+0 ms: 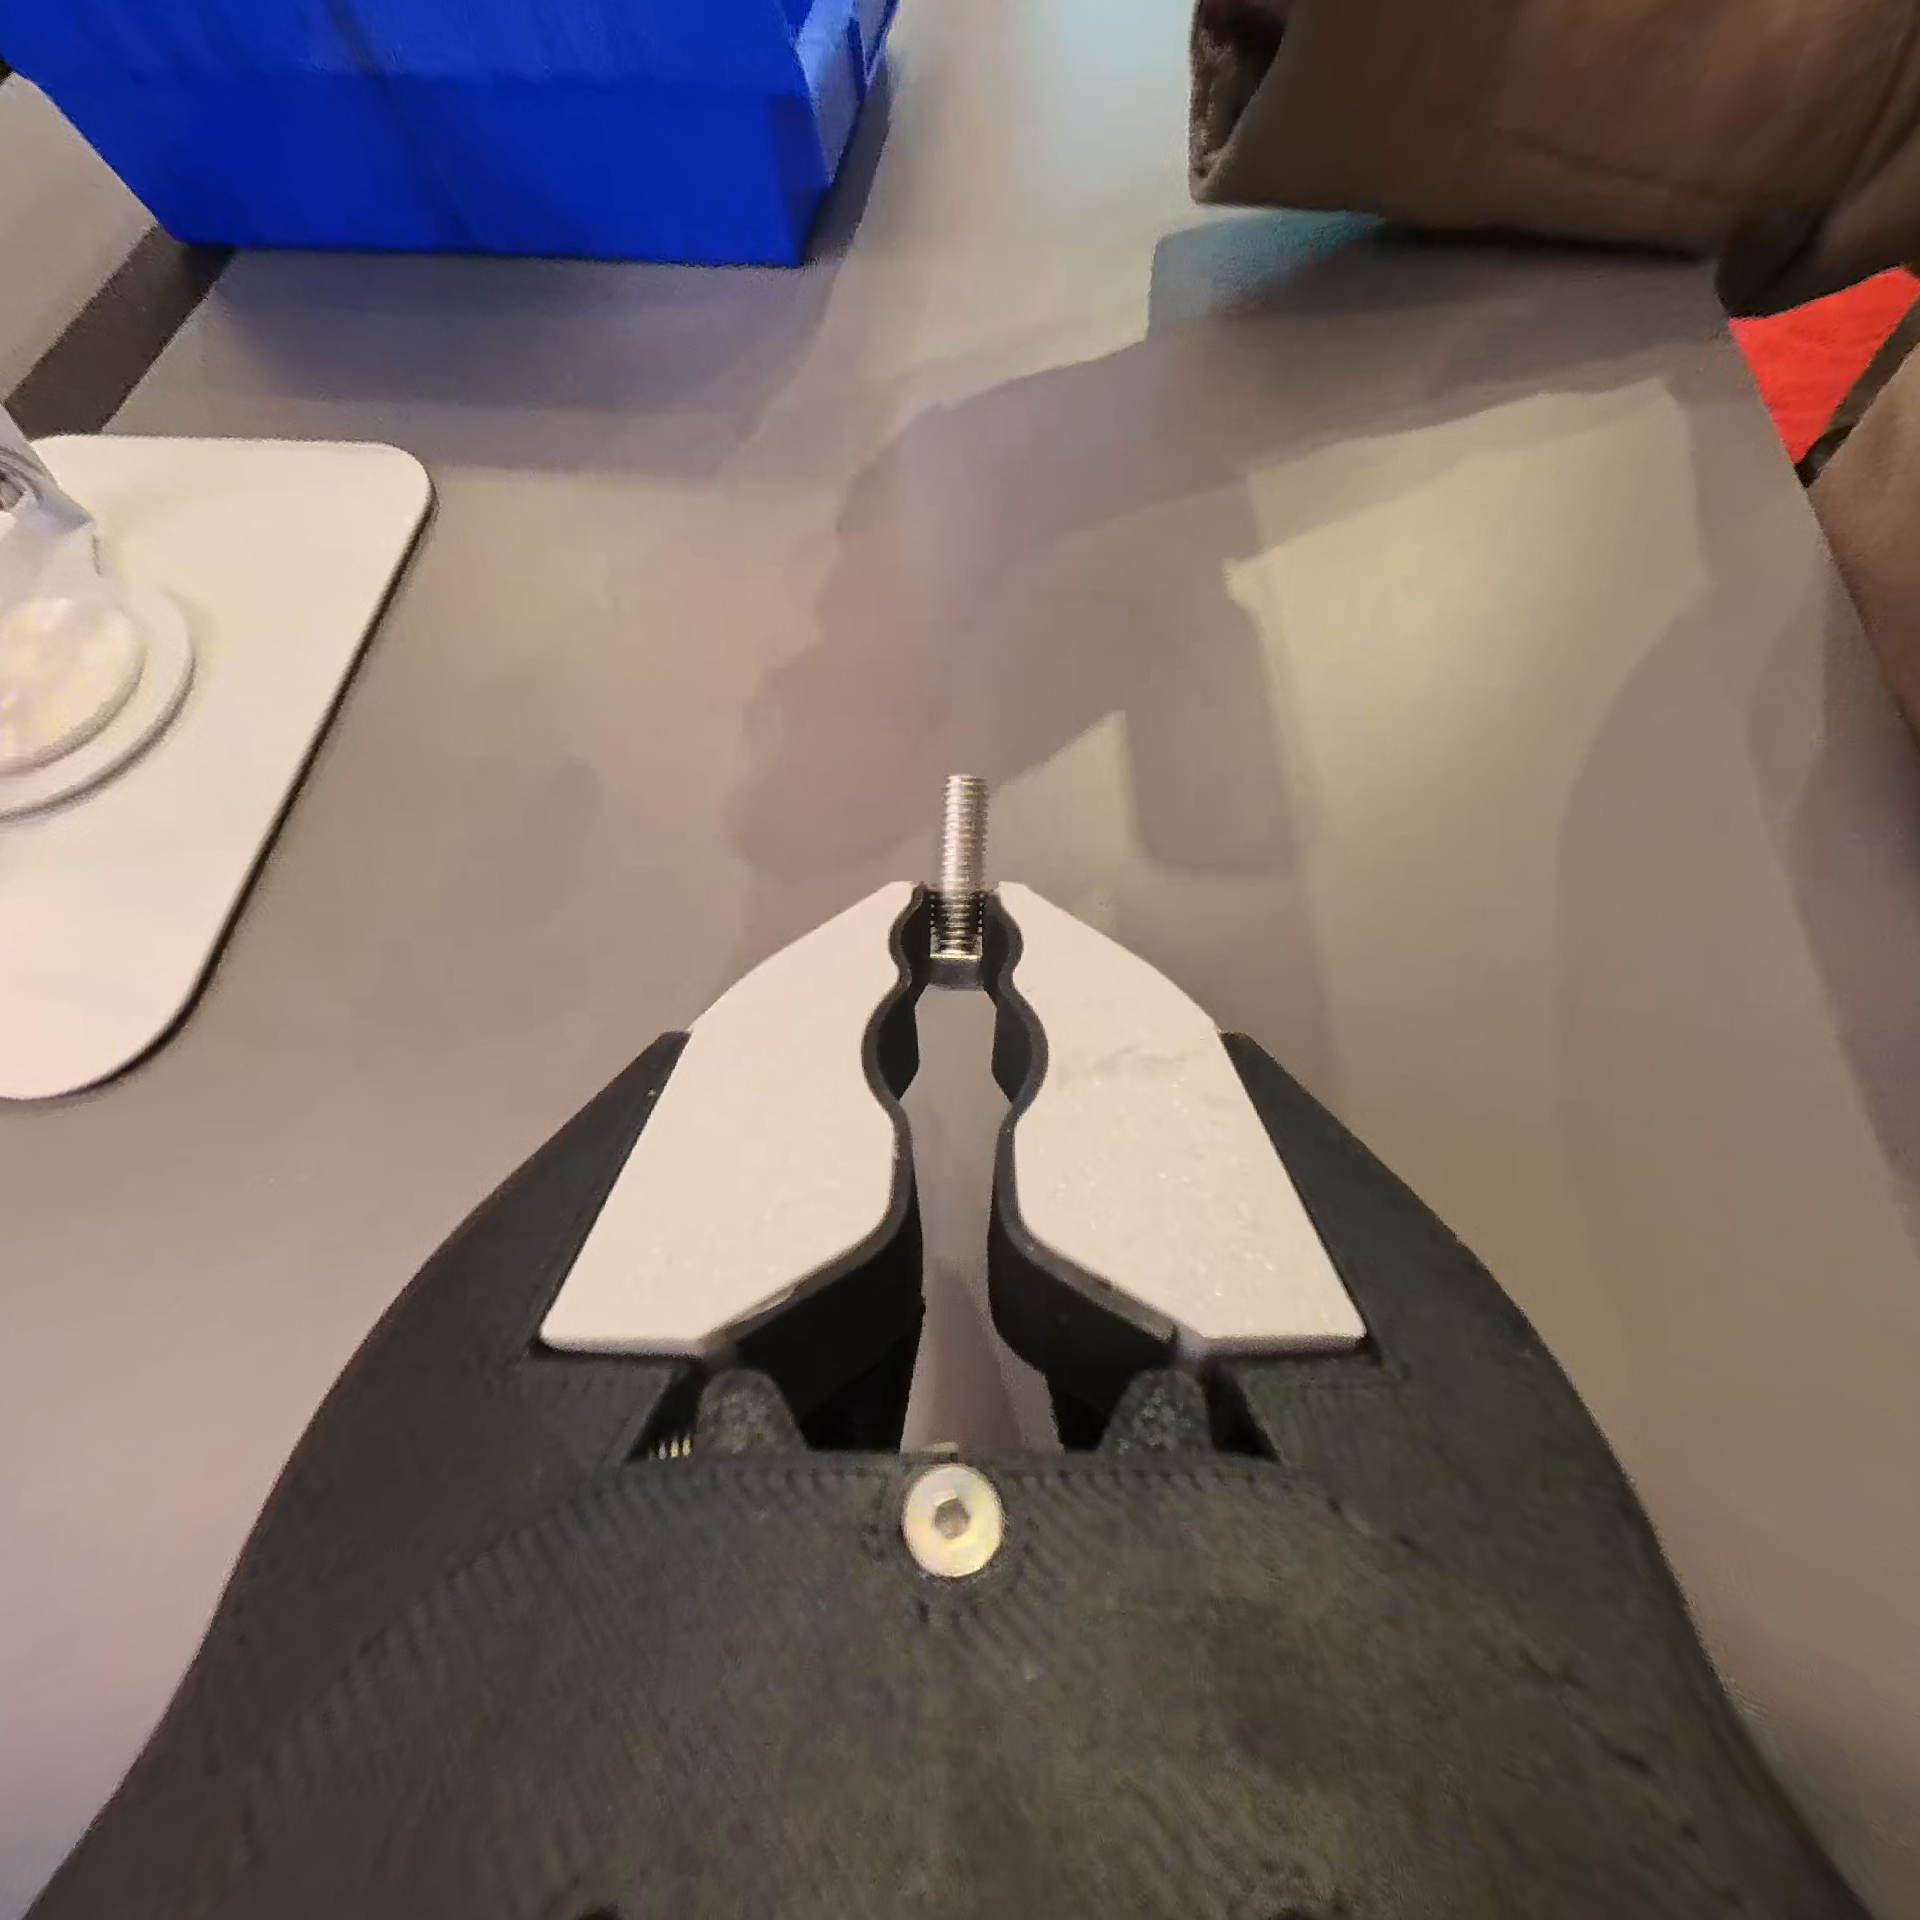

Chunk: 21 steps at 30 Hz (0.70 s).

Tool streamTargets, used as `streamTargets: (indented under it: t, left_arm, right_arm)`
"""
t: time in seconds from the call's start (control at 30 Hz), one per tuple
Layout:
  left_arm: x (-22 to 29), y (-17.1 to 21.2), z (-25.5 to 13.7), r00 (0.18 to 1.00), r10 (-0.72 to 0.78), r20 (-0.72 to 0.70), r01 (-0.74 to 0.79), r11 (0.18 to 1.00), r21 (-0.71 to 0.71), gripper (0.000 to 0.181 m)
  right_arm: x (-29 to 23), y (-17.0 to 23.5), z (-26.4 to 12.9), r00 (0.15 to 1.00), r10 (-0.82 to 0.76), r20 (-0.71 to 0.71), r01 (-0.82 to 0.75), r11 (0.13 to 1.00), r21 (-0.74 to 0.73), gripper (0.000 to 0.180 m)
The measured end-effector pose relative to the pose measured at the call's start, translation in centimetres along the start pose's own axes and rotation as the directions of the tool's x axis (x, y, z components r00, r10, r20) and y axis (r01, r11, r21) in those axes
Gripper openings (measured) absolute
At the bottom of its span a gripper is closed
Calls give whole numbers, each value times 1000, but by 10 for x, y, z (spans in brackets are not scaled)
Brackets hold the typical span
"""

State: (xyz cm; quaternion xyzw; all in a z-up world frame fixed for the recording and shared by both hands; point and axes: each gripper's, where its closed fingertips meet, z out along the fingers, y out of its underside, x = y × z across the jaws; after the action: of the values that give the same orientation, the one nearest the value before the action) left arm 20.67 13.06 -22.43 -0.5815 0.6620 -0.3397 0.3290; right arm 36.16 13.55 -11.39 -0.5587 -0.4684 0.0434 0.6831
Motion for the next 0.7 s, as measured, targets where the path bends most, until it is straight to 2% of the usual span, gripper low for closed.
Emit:
streamTargets:
  t: [0.23,0.4,0.53,0.7]
  left_arm:
    - [-7,-11,-2,1000,-3,29,2,999,53,9]
    - [-9,-16,-3,999,-26,31,23,995,93,8]
    - [-10,-16,0,999,-26,34,23,995,95,9]
    - [-10,-18,3,999,-28,35,24,995,97,9]
  right_arm:
    - [74,10,-41,975,-10,-221,-6,997,-71,18]
    - [128,68,-71,945,50,-322,-141,954,-265,18]
    - [134,138,-83,935,192,-297,-320,817,-479,18]
    - [113,210,-86,917,316,-245,-392,586,-710,18]
